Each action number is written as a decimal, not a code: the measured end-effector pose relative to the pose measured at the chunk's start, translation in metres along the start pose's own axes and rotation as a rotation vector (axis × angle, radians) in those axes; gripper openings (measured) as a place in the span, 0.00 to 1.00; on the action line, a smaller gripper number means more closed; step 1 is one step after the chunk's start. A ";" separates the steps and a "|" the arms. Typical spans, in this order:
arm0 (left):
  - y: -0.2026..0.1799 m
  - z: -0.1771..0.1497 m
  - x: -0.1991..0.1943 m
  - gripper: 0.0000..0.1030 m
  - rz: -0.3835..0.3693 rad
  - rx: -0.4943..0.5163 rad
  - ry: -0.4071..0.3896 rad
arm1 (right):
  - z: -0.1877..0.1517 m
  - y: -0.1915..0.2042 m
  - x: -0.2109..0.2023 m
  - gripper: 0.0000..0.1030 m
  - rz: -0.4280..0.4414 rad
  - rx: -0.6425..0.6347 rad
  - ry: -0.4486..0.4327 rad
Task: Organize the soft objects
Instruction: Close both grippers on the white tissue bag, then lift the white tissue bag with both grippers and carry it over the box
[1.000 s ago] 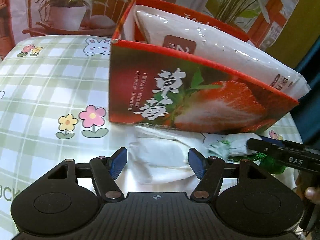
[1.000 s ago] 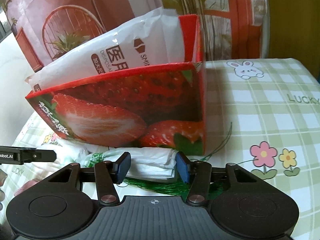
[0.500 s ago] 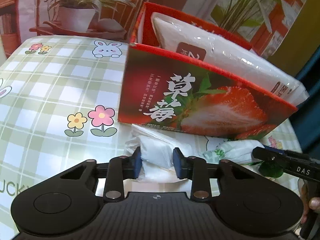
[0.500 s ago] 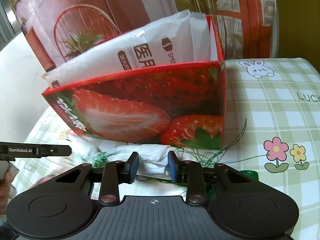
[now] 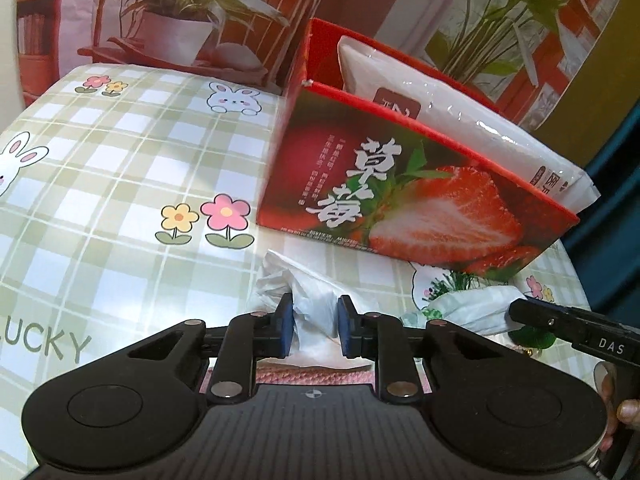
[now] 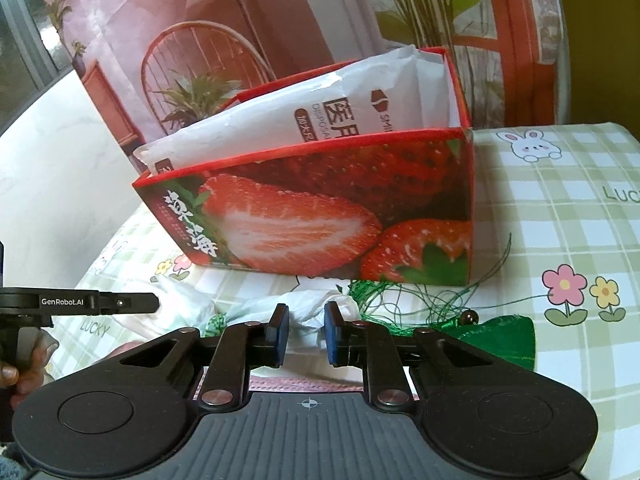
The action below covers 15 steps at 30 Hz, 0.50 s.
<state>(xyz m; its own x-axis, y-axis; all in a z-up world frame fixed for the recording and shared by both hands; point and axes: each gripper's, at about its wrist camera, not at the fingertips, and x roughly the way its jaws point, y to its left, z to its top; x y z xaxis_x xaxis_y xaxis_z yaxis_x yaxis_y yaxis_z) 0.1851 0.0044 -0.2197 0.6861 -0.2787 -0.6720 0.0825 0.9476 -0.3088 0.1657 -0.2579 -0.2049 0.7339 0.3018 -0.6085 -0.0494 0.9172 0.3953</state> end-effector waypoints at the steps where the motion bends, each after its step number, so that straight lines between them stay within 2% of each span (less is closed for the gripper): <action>1: 0.000 -0.001 0.000 0.23 0.002 0.001 0.003 | 0.000 0.001 0.000 0.17 -0.002 -0.003 -0.001; 7: 0.004 -0.003 0.001 0.23 0.003 0.004 0.001 | -0.004 -0.003 0.002 0.17 -0.010 0.009 0.005; 11: 0.004 -0.002 -0.005 0.20 -0.003 0.003 -0.034 | -0.006 -0.003 0.001 0.17 0.001 0.013 0.004; 15: 0.000 0.003 -0.016 0.20 -0.004 0.016 -0.087 | -0.001 0.001 -0.005 0.17 0.018 -0.008 -0.033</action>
<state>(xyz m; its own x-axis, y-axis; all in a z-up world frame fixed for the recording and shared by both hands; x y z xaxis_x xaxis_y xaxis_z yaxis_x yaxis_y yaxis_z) 0.1762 0.0093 -0.2074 0.7461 -0.2684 -0.6093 0.0961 0.9490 -0.3004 0.1618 -0.2581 -0.2021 0.7550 0.3095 -0.5781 -0.0678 0.9137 0.4007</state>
